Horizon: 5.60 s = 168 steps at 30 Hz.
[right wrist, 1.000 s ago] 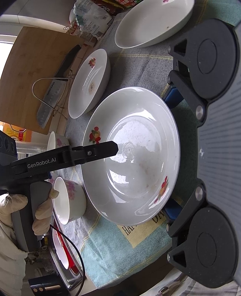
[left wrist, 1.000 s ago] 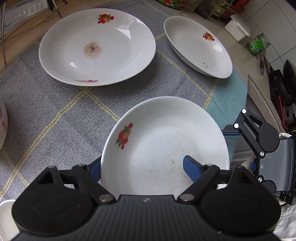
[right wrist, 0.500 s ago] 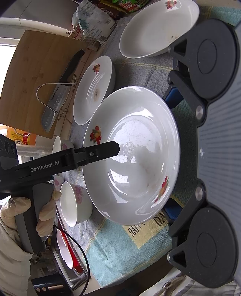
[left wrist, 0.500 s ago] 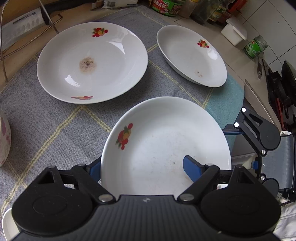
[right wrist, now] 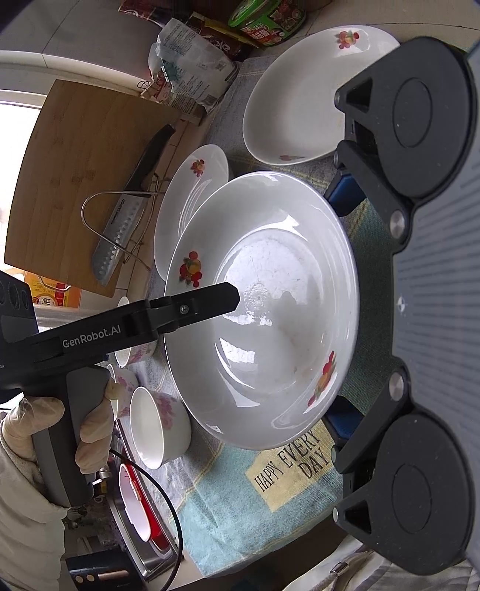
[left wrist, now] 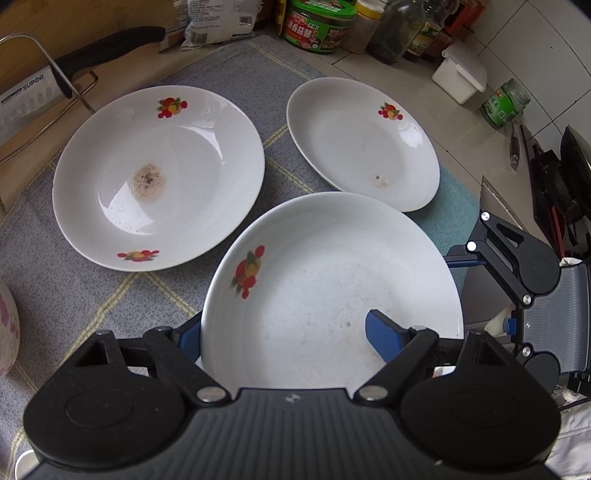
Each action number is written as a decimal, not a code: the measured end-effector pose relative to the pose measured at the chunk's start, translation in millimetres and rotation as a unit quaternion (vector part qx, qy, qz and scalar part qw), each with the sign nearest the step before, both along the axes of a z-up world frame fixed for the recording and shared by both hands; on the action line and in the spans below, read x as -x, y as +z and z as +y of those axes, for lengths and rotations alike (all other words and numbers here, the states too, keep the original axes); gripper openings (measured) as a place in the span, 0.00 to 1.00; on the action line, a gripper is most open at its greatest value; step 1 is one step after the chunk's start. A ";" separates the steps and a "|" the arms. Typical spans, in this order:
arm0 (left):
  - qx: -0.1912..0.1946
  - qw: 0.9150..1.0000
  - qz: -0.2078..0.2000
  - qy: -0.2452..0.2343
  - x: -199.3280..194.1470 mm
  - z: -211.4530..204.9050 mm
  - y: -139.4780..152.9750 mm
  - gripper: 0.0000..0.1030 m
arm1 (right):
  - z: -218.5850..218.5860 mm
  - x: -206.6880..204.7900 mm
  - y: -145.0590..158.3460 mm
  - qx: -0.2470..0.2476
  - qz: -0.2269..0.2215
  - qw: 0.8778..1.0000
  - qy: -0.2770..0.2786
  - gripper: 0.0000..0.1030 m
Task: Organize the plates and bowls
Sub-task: 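Lower the held plate onto another white plate with both grippers, then open both grippers and release the plate onto the stack, then move both grippers to the white plate with the brown stain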
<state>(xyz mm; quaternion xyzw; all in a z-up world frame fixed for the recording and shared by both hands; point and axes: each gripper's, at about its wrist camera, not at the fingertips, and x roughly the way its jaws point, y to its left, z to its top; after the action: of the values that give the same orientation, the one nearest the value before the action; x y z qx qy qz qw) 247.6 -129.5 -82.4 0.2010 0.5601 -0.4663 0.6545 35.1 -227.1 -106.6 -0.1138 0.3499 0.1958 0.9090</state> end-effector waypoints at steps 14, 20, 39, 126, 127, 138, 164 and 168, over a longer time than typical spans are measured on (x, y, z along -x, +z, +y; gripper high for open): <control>0.015 1.000 -0.010 -0.024 -4.7 -49.6 4.9 0.84 | -49.6 0.9 11.7 0.015 -0.008 1.000 -0.023 1.00; 0.022 0.999 -0.014 -0.043 -7.8 -71.3 9.0 0.84 | -65.4 0.3 13.9 0.023 -0.009 0.999 -0.044 1.00; 0.023 0.995 -0.005 -0.102 -24.7 -138.9 -0.9 0.84 | -104.4 -7.3 10.4 0.024 0.001 0.994 -0.106 1.00; 0.105 0.974 -0.171 -0.108 -0.4 -149.2 33.8 0.94 | -122.0 -19.1 9.2 0.007 0.018 0.973 -0.229 1.00; 0.111 0.972 -0.180 -0.106 3.6 -145.4 35.5 0.94 | -121.3 -18.2 9.5 0.006 0.018 0.972 -0.236 1.00; 0.151 0.957 -0.248 -0.017 63.2 -84.7 55.7 0.95 | -111.9 -3.5 15.0 0.032 0.012 0.951 -0.306 1.00; 0.068 0.947 -0.253 0.187 79.0 27.2 18.8 0.96 | -76.9 -30.1 30.7 -0.007 0.023 0.962 -0.270 1.00; 0.063 0.946 -0.250 0.198 60.4 38.7 11.6 0.96 | -71.5 -50.0 37.0 -0.003 0.029 0.961 -0.276 1.00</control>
<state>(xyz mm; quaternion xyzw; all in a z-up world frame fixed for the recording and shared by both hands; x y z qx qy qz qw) 187.3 -90.9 -70.8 0.1547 0.3766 -0.2963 0.8640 85.1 -298.6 -69.5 -0.0041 0.3935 -0.0583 0.9175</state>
